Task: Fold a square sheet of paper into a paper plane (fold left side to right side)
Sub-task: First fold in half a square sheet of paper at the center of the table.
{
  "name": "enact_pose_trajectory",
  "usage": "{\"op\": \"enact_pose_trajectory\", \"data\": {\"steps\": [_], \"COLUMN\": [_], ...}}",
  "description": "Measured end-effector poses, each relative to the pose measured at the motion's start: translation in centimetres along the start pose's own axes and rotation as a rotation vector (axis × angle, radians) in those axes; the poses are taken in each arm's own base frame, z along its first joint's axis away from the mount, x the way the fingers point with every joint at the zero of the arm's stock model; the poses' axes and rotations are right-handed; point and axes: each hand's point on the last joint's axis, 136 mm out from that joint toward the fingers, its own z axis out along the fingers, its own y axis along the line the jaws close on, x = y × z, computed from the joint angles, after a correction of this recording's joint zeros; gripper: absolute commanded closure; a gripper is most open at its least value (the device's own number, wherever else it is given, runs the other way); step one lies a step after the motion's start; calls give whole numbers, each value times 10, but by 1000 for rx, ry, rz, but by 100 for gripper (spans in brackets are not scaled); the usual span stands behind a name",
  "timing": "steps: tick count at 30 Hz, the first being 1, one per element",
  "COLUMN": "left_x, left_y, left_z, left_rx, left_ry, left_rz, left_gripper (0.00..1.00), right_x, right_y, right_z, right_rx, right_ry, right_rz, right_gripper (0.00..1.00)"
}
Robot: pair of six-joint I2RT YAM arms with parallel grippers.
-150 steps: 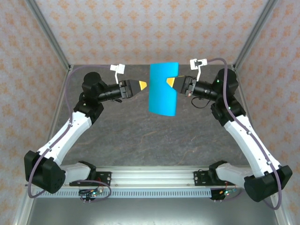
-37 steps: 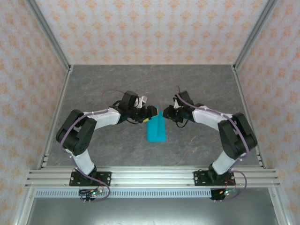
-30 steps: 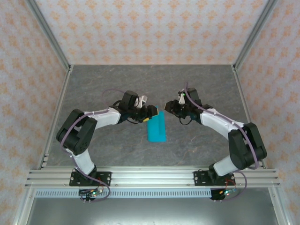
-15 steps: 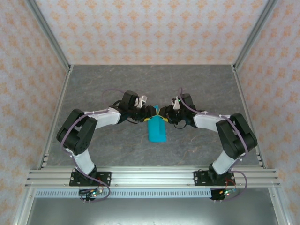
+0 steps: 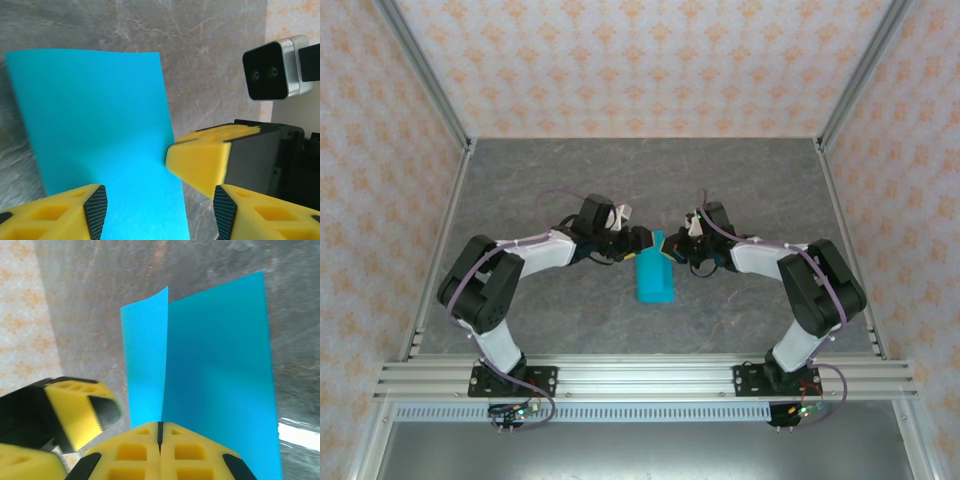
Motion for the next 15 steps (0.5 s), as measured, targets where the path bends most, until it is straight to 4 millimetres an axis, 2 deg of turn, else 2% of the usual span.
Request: {"op": "enact_pose_trajectory", "data": {"steps": [4,7,12,15], "left_x": [1,4,21,29], "left_y": [5,15,33,36], "left_z": [-16,-21,-9,3], "left_rx": [-79,-135,-227,-269], "left_ry": [-31,-30,30,70], "left_rz": [36,47,54,69], "left_gripper": [36,37,42,44], "right_x": [-3,-3,-4,-4], "right_y": [-10,-19,-30,-32], "right_z": [3,4,4,4], "right_rx": [51,88,134,145], "right_ry": [-10,-15,-25,-28], "right_rz": [-5,-5,-4,-9], "right_gripper": [97,96,96,96]}}
